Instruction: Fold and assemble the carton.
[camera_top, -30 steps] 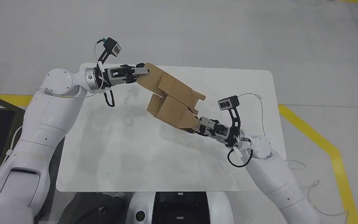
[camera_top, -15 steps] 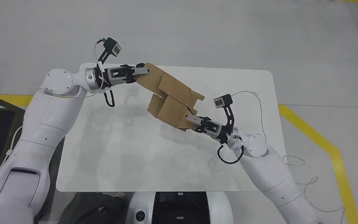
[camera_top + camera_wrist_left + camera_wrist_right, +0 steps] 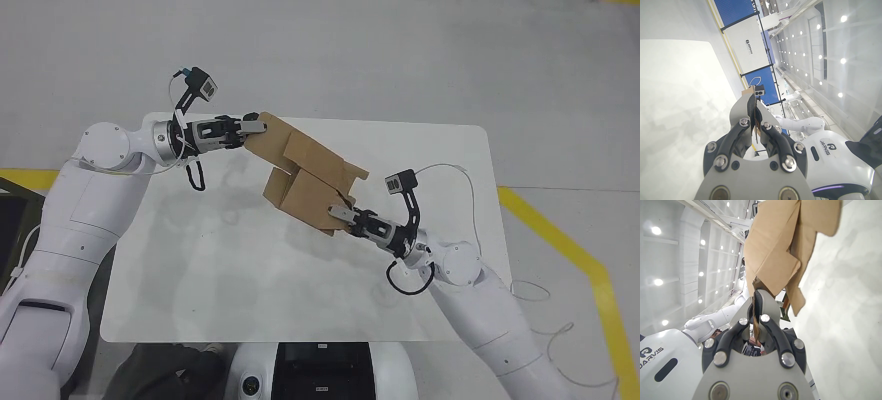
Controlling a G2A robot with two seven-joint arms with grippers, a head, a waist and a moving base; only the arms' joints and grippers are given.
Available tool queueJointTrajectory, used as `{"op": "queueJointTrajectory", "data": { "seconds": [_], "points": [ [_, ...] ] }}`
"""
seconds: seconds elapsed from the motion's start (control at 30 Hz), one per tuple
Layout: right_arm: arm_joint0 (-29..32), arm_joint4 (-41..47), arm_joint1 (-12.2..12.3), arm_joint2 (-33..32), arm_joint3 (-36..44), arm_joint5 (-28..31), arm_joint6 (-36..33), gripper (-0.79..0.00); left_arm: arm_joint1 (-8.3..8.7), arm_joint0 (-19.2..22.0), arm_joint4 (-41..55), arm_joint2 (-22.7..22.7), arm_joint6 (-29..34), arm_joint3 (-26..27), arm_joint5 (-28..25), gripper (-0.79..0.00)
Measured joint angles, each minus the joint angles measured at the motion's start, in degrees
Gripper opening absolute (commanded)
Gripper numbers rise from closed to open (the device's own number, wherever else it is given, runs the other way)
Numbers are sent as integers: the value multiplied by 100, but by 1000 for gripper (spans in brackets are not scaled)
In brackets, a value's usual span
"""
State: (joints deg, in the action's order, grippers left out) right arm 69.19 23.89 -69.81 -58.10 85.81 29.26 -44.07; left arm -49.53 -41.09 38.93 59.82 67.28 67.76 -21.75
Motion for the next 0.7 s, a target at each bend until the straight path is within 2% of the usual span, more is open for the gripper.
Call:
{"op": "queueJointTrajectory", "data": {
  "seconds": [0.07, 0.1, 0.13, 0.17, 0.2, 0.7],
  "points": [
    [15, -16, 1, -7, 32, -22, -3, -785, 0, 0, 0, 0, 0, 0, 0, -785],
    [21, -21, 1, -11, 45, -30, -6, -785, 0, 0, 0, 0, 0, 0, 0, -708],
    [26, -28, 2, -16, 58, -34, -7, -785, 0, 0, 0, 0, 0, 0, 0, -449],
    [35, -36, 3, -22, 75, -38, -11, -785, 0, 0, 0, 0, 0, 0, 0, -139],
    [43, -38, 4, -27, 89, -41, -16, -785, 0, 0, 0, 0, 0, 0, 0, 0],
    [237, -49, 85, -354, 439, -124, -261, -785, 0, 0, 0, 0, 0, 0, 0, 0]
  ]
}}
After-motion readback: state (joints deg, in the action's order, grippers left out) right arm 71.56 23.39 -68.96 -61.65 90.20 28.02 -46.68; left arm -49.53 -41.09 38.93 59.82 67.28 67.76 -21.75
